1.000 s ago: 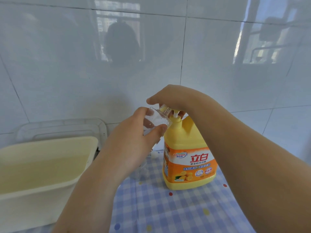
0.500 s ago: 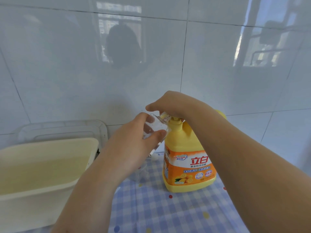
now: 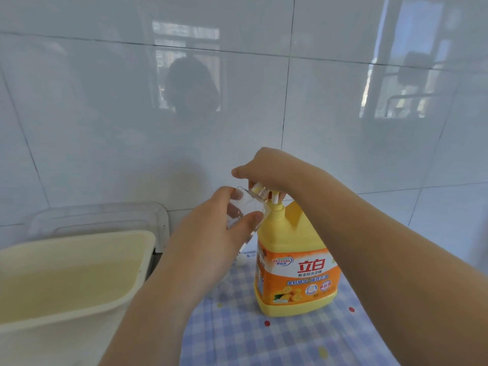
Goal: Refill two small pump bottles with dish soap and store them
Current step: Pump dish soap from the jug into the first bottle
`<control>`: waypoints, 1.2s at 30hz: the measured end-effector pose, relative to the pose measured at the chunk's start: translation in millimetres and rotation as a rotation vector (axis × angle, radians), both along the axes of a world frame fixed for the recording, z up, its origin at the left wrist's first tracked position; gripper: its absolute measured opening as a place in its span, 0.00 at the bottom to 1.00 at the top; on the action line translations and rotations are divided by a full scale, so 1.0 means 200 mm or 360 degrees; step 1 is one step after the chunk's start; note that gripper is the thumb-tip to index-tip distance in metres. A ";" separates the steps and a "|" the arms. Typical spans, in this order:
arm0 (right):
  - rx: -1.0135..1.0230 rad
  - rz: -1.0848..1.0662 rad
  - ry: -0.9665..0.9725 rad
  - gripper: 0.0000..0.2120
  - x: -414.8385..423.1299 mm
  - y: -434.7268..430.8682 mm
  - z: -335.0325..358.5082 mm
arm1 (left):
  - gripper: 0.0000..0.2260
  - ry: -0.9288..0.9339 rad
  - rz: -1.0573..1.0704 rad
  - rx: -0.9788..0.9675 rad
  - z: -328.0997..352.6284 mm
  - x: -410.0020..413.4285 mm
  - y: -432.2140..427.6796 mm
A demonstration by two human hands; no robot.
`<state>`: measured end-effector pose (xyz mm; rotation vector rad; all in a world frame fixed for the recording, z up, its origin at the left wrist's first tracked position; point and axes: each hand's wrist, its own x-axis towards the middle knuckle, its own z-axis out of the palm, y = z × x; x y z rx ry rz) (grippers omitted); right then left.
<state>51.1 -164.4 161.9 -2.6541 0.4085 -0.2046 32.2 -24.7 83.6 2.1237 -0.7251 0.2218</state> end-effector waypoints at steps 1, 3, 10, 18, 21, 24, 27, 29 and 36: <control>-0.0003 -0.0008 -0.0001 0.16 0.00 0.00 0.01 | 0.18 -0.0005 0.0006 -0.0003 0.00 0.00 0.00; -0.0008 -0.0012 0.0031 0.16 0.00 0.00 0.01 | 0.18 0.0008 0.0007 -0.0006 0.00 -0.01 0.00; 0.0085 0.0055 0.0202 0.16 0.00 -0.01 0.00 | 0.17 0.0037 -0.0017 0.0012 0.00 -0.01 0.00; 0.0105 0.0059 0.0185 0.17 0.00 -0.02 -0.01 | 0.18 0.0025 -0.0006 0.0056 -0.01 0.00 -0.01; 0.0113 0.0072 0.0161 0.18 0.00 -0.02 -0.02 | 0.18 0.0029 -0.0009 0.0069 -0.01 0.00 -0.01; 0.0025 0.0130 0.0100 0.18 -0.01 -0.01 -0.04 | 0.16 0.0058 -0.0020 0.0096 -0.02 0.01 -0.01; -0.0020 0.0149 0.0075 0.19 -0.01 0.00 -0.05 | 0.16 0.0088 -0.0027 0.0109 -0.03 0.01 -0.01; -0.0003 0.0142 0.0070 0.19 -0.01 0.00 -0.05 | 0.16 0.0090 -0.0027 0.0111 -0.03 0.01 -0.01; 0.0024 0.0083 0.0070 0.17 0.00 0.00 -0.05 | 0.17 0.0091 -0.0014 0.0142 -0.02 0.00 -0.01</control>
